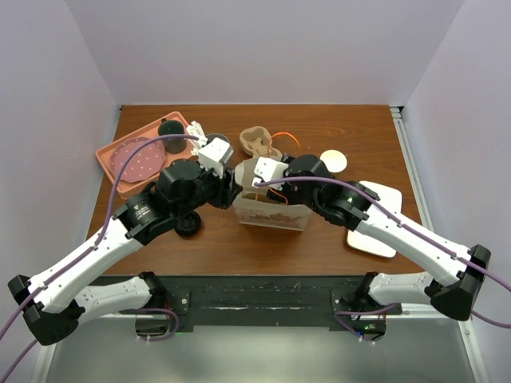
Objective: Pack the takeout coffee
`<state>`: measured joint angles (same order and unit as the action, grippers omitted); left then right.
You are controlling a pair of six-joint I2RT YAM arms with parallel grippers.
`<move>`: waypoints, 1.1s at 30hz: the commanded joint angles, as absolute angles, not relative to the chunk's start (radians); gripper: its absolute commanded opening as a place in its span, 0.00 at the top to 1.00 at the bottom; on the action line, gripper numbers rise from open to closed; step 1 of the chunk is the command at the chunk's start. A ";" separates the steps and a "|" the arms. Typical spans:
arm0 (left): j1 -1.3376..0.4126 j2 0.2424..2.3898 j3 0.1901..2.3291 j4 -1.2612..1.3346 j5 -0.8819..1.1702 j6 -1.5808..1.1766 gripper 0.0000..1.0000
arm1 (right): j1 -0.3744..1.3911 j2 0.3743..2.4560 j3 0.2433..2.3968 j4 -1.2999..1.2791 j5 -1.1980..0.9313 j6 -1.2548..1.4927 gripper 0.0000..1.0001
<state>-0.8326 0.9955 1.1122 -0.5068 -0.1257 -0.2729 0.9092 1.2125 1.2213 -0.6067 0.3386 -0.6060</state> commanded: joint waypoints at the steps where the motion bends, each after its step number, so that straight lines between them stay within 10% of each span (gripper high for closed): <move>1: -0.833 1.002 1.178 -0.485 -0.169 -0.215 0.49 | 0.907 1.239 1.282 -0.537 0.428 -0.560 0.37; 33: -0.831 1.002 1.295 -0.482 -0.225 -0.248 0.48 | 0.894 1.196 1.353 -0.492 0.683 -0.407 0.34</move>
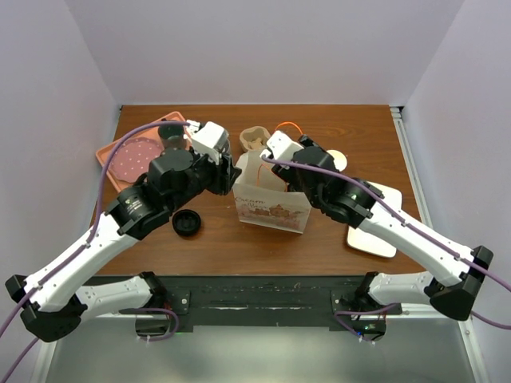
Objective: Pack the takeout coffee
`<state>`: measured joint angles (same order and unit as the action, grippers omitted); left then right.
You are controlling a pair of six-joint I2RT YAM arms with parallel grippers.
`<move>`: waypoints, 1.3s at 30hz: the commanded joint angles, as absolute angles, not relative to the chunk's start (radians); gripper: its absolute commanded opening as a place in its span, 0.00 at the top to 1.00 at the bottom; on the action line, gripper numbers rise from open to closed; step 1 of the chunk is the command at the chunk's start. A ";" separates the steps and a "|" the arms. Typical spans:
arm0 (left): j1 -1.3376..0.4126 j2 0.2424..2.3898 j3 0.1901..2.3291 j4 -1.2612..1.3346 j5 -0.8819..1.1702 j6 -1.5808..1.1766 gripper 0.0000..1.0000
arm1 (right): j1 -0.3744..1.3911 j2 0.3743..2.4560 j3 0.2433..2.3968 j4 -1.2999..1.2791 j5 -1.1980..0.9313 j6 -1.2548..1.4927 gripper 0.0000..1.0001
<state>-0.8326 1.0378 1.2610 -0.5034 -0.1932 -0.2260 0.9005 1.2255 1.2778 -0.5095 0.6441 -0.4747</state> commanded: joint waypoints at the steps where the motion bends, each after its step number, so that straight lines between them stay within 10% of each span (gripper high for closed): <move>1: -0.831 1.000 1.295 -0.482 -0.230 -0.249 0.48 | 0.894 1.198 1.367 -0.500 0.681 -0.396 0.34; 25: -0.822 1.155 1.459 -0.577 -0.394 -0.302 0.47 | 0.891 1.186 1.502 -0.689 0.647 -0.224 0.34; 39: -0.693 1.365 1.608 -0.701 -0.196 -0.339 0.48 | 0.845 1.407 1.887 -1.247 0.568 0.492 0.43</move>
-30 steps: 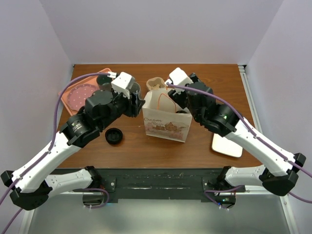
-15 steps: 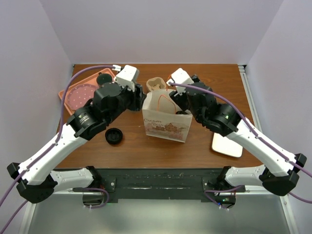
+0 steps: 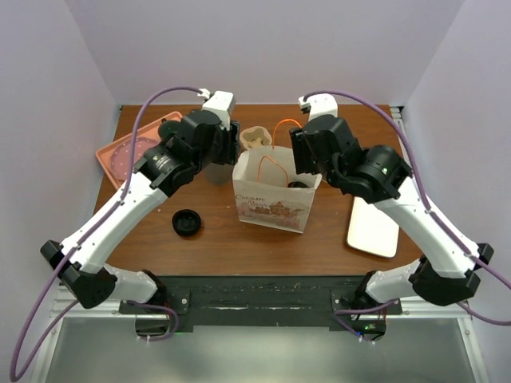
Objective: Pack the takeout coffee
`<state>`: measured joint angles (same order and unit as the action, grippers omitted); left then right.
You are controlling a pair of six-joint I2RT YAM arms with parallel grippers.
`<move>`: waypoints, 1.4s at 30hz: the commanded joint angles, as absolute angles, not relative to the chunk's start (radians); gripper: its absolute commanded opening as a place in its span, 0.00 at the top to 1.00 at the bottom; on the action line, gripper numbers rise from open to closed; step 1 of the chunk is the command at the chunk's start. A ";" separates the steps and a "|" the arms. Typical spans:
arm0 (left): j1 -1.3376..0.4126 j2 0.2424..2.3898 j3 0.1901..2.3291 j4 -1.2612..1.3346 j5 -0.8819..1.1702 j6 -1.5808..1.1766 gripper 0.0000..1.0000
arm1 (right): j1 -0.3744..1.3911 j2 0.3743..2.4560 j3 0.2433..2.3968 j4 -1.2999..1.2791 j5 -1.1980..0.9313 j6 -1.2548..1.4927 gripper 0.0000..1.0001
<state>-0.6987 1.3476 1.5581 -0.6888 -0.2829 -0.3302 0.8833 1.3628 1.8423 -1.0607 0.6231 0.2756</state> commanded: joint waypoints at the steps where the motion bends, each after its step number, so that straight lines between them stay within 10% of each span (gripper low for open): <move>1: -0.693 1.376 1.609 -0.701 -0.181 -0.341 0.48 | 0.797 1.419 1.894 -1.259 0.522 0.502 0.44; 10: -0.689 1.422 1.597 -0.727 -0.134 -0.341 0.49 | 0.471 1.451 1.875 -1.276 0.272 0.440 0.50; 22: -0.689 1.345 1.500 -0.703 0.060 -0.434 1.00 | 0.436 1.405 1.701 -1.167 0.095 0.391 0.62; 28: -0.693 1.207 1.307 -0.580 0.176 -0.566 1.00 | 0.437 1.399 1.675 -1.167 0.100 0.373 0.59; 32: -0.692 1.158 1.276 -0.548 0.169 -0.561 1.00 | 0.436 1.399 1.651 -1.138 0.091 0.322 0.77; 42: -0.690 1.192 1.480 -0.662 -0.084 -0.496 0.71 | 0.437 1.313 1.525 -1.007 0.005 0.126 1.00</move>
